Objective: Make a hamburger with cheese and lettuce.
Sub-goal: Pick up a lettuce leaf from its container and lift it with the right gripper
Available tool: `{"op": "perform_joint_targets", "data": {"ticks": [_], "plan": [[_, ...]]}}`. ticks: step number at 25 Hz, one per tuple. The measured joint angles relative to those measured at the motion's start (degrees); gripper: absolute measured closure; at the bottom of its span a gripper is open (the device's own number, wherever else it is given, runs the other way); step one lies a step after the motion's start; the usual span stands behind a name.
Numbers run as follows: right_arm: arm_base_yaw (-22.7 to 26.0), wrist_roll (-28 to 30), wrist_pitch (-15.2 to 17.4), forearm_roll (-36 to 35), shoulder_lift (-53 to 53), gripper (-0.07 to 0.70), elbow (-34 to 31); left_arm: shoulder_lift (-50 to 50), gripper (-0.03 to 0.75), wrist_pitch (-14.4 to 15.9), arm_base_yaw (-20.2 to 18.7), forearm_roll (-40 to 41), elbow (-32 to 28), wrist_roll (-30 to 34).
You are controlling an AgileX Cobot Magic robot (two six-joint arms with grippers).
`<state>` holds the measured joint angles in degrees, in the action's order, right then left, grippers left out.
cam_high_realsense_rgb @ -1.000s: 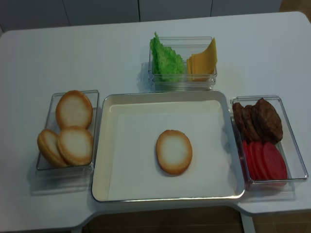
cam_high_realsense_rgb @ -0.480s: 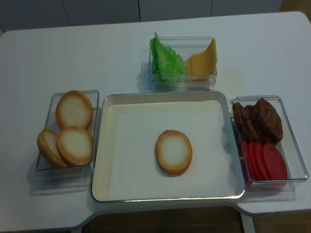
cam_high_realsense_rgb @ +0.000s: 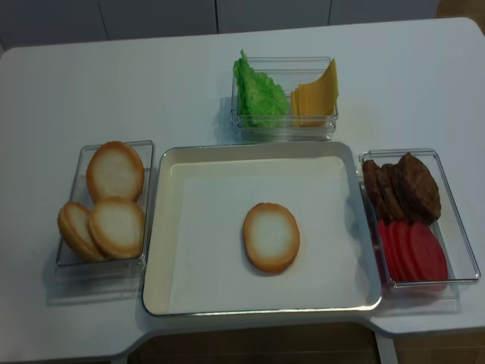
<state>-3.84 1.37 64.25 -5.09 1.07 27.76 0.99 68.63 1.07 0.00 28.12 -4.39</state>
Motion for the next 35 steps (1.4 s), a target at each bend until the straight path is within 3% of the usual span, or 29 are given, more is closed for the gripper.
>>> {"op": "perform_joint_targets", "data": {"ticks": [2,7,14,16,22,26,35], "plan": [[0.0,0.0,-2.15,-2.48,0.0,0.232,0.56,0.0,0.291,-0.22,0.0,0.0,-0.02,0.0],[0.0,0.0,-11.16,-8.33,-1.38,0.232,3.1,0.0,0.291,-0.66,0.0,0.0,-0.12,0.0],[0.0,0.25,-21.47,-11.78,-18.22,0.232,10.48,0.0,0.291,-0.87,0.0,0.0,-0.12,0.0],[0.0,2.73,-23.84,-13.27,-24.62,0.232,13.25,0.0,0.291,-0.87,0.0,0.0,-0.12,0.0],[0.0,9.08,-26.69,-19.58,-42.84,0.232,22.14,0.0,0.291,-0.87,0.0,0.0,-0.12,0.0],[-0.69,14.59,-26.78,-23.92,-54.36,0.232,28.46,0.0,0.291,-0.87,0.0,0.0,-0.12,0.0],[-7.41,16.12,-26.58,-27.74,-81.62,0.232,49.54,0.0,0.291,-0.87,0.0,0.0,-0.12,0.0]]}}
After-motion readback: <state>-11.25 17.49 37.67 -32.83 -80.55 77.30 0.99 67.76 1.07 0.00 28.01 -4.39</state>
